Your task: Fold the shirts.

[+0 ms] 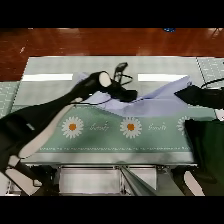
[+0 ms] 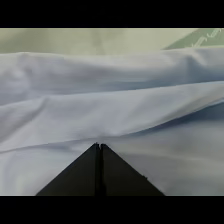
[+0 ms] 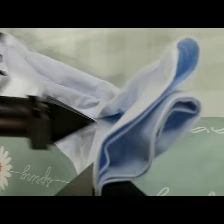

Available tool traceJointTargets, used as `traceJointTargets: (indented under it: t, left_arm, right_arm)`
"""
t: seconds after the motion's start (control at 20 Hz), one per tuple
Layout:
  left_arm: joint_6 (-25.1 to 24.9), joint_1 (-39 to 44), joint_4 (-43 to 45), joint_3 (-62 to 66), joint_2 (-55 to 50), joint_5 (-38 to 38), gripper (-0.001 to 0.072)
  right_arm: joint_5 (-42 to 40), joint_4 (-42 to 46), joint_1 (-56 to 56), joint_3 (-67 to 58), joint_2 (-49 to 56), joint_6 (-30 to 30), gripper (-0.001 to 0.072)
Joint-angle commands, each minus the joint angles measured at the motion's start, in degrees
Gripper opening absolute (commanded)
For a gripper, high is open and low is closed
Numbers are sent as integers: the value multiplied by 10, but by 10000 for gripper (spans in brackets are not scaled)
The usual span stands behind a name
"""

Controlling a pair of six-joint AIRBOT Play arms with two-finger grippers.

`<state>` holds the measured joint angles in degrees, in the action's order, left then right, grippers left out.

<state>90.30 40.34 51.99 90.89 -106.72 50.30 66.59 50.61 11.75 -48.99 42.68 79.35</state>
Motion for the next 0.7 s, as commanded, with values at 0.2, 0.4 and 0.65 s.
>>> traceJointTargets:
  t: [0.2, 0.4, 0.65]
  left_arm:
    - [-11, 73, -130, 75, -91, 48, 16]
    - [-27, -48, -130, 79, -46, 115, 17]
    - [-84, -242, -45, 50, 134, 193, 17]
  right_arm:
    - [-16, -46, -1, 10, -34, 7, 18]
    - [-10, -89, -1, 10, -33, 3, 18]
    - [-55, -152, -81, -11, 31, -10, 19]
